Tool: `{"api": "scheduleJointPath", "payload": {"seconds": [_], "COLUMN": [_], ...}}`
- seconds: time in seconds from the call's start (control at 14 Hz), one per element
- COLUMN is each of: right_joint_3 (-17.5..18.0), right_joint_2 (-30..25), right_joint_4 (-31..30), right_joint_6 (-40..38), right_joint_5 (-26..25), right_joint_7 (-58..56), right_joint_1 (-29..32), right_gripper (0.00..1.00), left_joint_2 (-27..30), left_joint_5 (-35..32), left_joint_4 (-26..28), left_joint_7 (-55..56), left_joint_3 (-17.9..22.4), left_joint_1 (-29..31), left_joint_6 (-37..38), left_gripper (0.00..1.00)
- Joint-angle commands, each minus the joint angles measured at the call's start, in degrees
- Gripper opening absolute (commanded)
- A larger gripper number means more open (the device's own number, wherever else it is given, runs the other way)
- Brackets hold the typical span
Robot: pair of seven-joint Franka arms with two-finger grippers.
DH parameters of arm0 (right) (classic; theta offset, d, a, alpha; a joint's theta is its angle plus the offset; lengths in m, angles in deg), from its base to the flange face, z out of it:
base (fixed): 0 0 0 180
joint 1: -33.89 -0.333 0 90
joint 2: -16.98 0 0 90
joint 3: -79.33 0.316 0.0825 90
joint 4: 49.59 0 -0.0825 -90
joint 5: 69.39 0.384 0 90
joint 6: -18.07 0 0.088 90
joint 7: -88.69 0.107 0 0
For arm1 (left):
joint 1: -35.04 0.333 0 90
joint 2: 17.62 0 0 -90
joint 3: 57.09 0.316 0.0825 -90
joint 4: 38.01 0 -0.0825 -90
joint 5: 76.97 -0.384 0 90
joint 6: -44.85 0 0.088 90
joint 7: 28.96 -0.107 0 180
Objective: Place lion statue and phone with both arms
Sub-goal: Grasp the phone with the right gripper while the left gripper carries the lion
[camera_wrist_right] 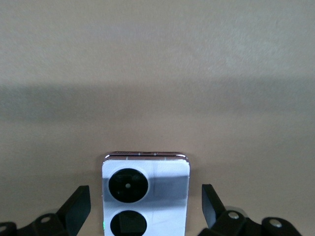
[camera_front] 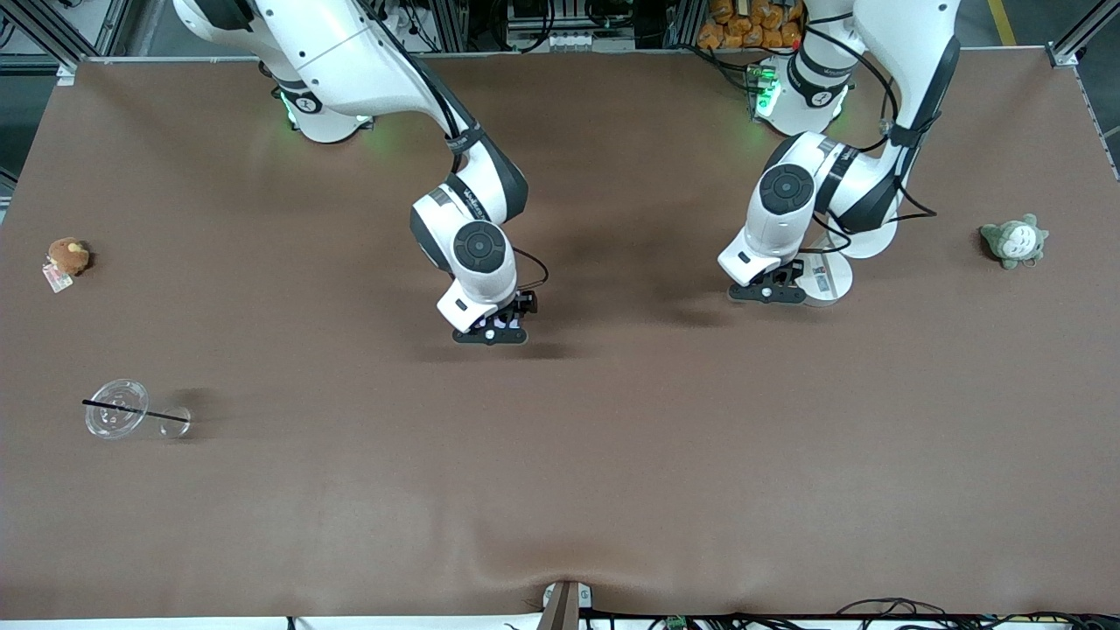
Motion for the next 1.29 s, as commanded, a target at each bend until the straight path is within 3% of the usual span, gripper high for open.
{"api": "scheduleJointPath", "payload": {"seconds": [0.0,0.21,0.64,0.93,1.0,1.07,1.14,1.21], "right_joint_3": [-0.6,-0.5,-0.6,-0.6,-0.6,-0.7,-0.7,-0.8], "right_joint_2": [0.6,1.2,2.5,3.0,3.2,3.2,3.2,3.1], "right_joint_4": [-0.4,-0.3,-0.4,-0.4,-0.4,-0.4,-0.4,-0.4], "right_joint_6": [0.4,0.7,1.8,3.4,3.6,3.7,3.7,3.7], "right_joint_5": [-0.1,-0.1,-0.1,-0.1,-0.2,-0.3,-0.7,-0.8], "right_joint_7": [1.5,2.0,2.3,2.5,2.9,3.0,3.0,3.0], "right_joint_1": [-1.1,-1.1,-1.5,-1.7,-2.0,-2.2,-2.2,-2.2], "right_gripper": [1.00,1.00,1.00,1.00,0.89,0.44,0.22,0.10], "left_joint_2": [-0.4,0.4,-4.8,-5.3,-5.2,-5.0,-4.8,-4.7], "left_joint_5": [-1.2,-1.1,4.7,4.8,4.8,5.0,6.6,9.0], "left_joint_4": [-0.7,-4.5,-30.1,-40.9,-42.9,-44.6,-46.2,-48.5], "left_joint_7": [0.2,0.5,0.5,0.5,0.4,0.4,0.4,-0.1], "left_joint_3": [-0.2,-0.3,-0.2,0.1,0.1,0.1,0.0,0.0], "left_joint_1": [0.5,0.7,0.7,2.0,3.2,4.3,5.2,6.3], "left_joint_6": [-1.0,1.7,16.7,22.8,24.0,25.2,26.4,28.3], "left_gripper": [0.99,1.00,1.00,1.00,1.00,1.00,1.00,1.00]}}
